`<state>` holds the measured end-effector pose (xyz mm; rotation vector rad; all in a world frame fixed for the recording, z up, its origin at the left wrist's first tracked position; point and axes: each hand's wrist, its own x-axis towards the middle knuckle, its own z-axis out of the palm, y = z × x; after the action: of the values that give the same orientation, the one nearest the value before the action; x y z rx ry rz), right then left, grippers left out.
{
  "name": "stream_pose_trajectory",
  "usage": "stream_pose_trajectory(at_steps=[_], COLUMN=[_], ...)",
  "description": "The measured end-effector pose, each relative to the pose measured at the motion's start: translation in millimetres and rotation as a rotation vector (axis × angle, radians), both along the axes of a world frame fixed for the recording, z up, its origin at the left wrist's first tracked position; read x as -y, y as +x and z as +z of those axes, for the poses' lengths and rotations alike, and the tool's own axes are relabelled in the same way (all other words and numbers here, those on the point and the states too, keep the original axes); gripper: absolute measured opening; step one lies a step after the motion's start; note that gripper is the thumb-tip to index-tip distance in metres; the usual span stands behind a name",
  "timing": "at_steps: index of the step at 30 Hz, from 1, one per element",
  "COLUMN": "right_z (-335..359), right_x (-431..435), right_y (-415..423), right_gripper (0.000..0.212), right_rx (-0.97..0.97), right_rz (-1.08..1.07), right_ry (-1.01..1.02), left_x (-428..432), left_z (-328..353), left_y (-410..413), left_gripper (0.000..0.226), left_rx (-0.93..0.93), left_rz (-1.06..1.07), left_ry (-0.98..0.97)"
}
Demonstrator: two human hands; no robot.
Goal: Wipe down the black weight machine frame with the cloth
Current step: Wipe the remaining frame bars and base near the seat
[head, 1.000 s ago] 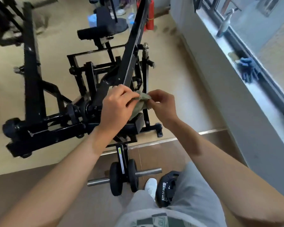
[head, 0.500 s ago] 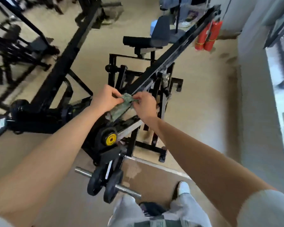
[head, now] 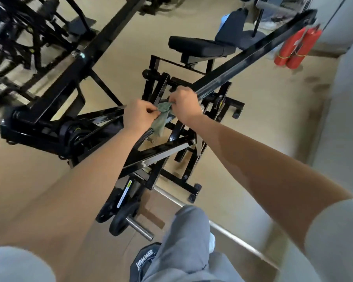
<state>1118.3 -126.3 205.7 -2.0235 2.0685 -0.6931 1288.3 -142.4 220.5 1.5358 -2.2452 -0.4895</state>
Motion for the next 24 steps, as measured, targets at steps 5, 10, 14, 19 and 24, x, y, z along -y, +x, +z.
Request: stream_pose_trajectory(at_steps=[5, 10, 14, 19, 24], right_z=[12.6, 1.8, -20.4, -34.9, -51.5], right_x=[30.6, 44.2, 48.3, 57.5, 81.3], right_y=[-43.3, -107.7, -155.2, -198.3, -250.8], right_gripper=[0.028, 0.02, 0.014, 0.016, 0.021], right_rx=[-0.065, -0.013, 0.077, 0.271, 0.41], right_rz=[0.065, 0.004, -0.152, -0.338, -0.514], right_ry=[0.158, 0.158, 0.099, 0.083, 0.104], left_x=[18.9, 52.9, 79.6, 114.8, 140.5], left_z=[-10.7, -20.4, -26.9, -37.1, -42.2], left_y=[-33.7, -91.2, -138.4, -189.8, -256.1], left_gripper=[0.017, 0.021, 0.021, 0.021, 0.021], left_rx=[-0.05, -0.073, -0.085, -0.096, -0.071], left_rz=[-0.026, -0.111, -0.201, -0.261, -0.266], left_ry=[-0.028, -0.033, -0.015, 0.028, 0.013])
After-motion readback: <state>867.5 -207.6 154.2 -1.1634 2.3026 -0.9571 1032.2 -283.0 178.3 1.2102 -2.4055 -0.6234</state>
